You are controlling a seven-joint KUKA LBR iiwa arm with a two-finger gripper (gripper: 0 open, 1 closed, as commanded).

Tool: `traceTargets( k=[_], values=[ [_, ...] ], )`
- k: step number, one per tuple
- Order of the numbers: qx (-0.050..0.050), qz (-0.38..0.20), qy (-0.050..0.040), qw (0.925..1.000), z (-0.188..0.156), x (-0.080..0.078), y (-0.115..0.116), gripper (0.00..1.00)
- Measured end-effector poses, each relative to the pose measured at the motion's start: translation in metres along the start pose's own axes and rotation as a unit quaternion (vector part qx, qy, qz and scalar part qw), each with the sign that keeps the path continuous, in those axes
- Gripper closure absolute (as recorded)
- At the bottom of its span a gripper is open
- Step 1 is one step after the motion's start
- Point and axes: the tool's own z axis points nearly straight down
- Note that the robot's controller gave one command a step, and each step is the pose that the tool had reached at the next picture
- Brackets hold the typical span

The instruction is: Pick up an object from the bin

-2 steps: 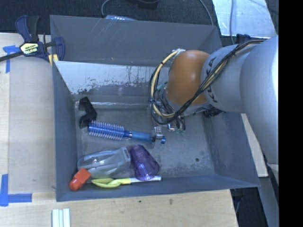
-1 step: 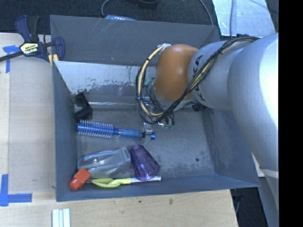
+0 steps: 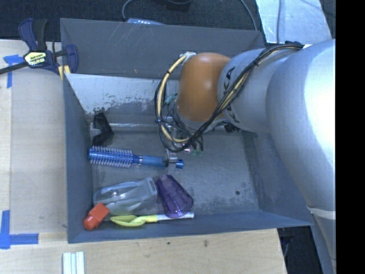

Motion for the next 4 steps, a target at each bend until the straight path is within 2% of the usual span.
traceTargets(
  k=[1, 2, 3, 4],
  values=[
    [0.001, 0.024, -0.002, 0.9997, -0.003, -0.007, 0.028, 0.0],
    [0.0, -0.034, -0.0027, 0.9994, -0.005, 0.002, 0.043, 0.0],
    [0.003, -0.032, -0.0026, 0.9995, -0.004, 0.002, 0.048, 0.0],
    [0.004, 0.116, -0.0037, 0.9932, -0.003, 0.009, 0.082, 0.0]
  ],
)
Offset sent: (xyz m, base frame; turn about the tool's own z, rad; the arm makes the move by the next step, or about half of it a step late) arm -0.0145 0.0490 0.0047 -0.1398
